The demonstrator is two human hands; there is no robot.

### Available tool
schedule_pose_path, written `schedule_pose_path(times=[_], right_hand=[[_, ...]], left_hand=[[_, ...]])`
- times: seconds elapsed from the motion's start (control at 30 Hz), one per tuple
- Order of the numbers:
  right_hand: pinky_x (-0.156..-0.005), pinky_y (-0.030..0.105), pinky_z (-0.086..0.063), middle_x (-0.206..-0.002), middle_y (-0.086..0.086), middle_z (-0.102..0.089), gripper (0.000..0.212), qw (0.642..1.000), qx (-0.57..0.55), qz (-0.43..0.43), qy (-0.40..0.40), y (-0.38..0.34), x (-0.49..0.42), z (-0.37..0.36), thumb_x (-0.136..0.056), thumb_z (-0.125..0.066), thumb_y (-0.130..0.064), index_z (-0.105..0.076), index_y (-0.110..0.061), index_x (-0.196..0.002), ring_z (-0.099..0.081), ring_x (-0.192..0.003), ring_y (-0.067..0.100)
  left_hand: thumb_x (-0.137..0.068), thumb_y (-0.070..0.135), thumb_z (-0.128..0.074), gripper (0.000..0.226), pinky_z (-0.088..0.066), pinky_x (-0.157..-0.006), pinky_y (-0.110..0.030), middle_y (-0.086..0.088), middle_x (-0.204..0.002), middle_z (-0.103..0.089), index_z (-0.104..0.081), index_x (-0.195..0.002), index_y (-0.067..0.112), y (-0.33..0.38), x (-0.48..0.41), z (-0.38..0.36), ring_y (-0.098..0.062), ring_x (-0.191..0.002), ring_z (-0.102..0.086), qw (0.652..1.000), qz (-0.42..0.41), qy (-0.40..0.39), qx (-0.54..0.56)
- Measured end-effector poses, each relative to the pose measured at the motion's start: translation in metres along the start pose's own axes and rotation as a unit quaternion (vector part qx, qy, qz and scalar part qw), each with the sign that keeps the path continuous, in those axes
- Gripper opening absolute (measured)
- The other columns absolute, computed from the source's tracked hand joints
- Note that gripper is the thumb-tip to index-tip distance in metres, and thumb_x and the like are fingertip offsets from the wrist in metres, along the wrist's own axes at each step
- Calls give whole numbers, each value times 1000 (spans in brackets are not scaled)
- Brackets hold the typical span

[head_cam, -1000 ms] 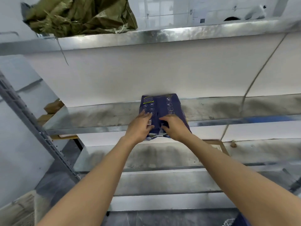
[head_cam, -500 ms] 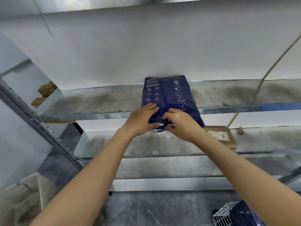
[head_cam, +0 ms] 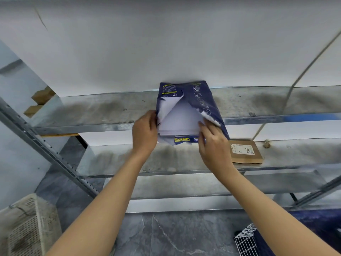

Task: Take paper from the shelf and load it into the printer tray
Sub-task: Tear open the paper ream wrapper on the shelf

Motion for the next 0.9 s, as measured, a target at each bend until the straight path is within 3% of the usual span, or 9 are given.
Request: schedule_pose_path(times=[0.1, 0.17, 0.23, 0.3, 0.37, 0.47, 0.63, 0.73, 0.9], right_hand=[[-95, 46, -48, -130, 23, -61, 39, 993, -26, -113, -36, 18, -13, -4, -93, -53, -12, -54, -1, -131, -57, -114, 44], [-93, 46, -47, -124, 22, -62, 35, 988, -14, -149, -40, 24, -18, -1, -93, -53, -14, -54, -2, -125, -57, -110, 43], [-94, 45, -47, -122, 21, -63, 33, 985, 6, -165, -37, 26, -22, 2, -92, -54, -16, -54, -2, -122, -57, -109, 43], [-93, 46, -46, -119, 23, -64, 30, 981, 28, -184, -48, 24, -25, 2, -91, -56, -17, -56, -1, -117, -55, -110, 43], [-89, 45, -46, -117, 24, -63, 29, 974, 56, -208, -69, 23, -28, 2, -90, -57, -18, -58, 1, -112, -54, -110, 43], [-82, 44, -48, -116, 21, -62, 29, 965, 89, -227, -97, 23, -31, 5, -92, -59, -22, -58, 0, -111, -55, -112, 40], [-85, 45, -48, -118, 24, -59, 39, 959, 87, -240, -122, 32, -33, 6, -93, -59, -30, -60, 4, -111, -52, -114, 42], [-87, 44, -47, -118, 24, -56, 49, 955, 55, -252, -145, 37, -37, 6, -86, -64, -40, -61, 4, -108, -48, -115, 42], [-82, 41, -48, -118, 18, -56, 67, 948, 30, -254, -186, 42, -41, 6, -66, -79, -51, -63, -4, -110, -49, -117, 38]], left_hand=[[-93, 2, -45, 25, -42, -71, -27, -8, -94, -73, -66, -106, 7, -4, 18, 27, -29, -84, -66, 977, 106, 186, 9], [-90, -5, -48, 19, -46, -77, -30, -12, -95, -67, -63, -101, 0, 21, 36, 33, -29, -87, -61, 975, 25, 219, 17], [-87, -12, -50, 18, -49, -79, -36, -17, -90, -64, -66, -94, -6, 62, 61, 20, -32, -84, -59, 977, -159, 138, 27], [-89, -11, -50, 21, -53, -76, -41, -20, -87, -66, -70, -92, -8, 94, 88, -7, -36, -80, -62, 947, -322, 4, -8], [-95, -5, -44, 28, -55, -75, -42, -18, -88, -69, -72, -98, -5, 102, 99, -37, -35, -78, -64, 909, -395, -104, -78], [-93, -4, -40, 32, -56, -86, -41, -16, -94, -73, -72, -99, 1, 88, 85, -56, -34, -89, -68, 909, -365, -146, -137], [-79, -6, -57, 25, -48, -108, -43, -11, -98, -77, -76, -88, 7, 57, 64, -45, -29, -111, -70, 928, -303, -95, -195], [-81, -7, -61, 23, -47, -107, -43, -12, -110, -75, -75, -94, 7, 52, 62, -37, -31, -116, -68, 940, -284, -52, -182], [-82, 11, -69, 33, -27, -118, -60, -14, -134, -66, -74, -114, 10, 32, 45, -34, -34, -144, -44, 938, -219, -73, -259]])
Point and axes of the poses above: each hand's wrist, its own x-axis away from the middle knuckle, its own z-axis out of the back of the hand, y = z × x, the point moved 6 cm from there along -x, towards the middle knuckle
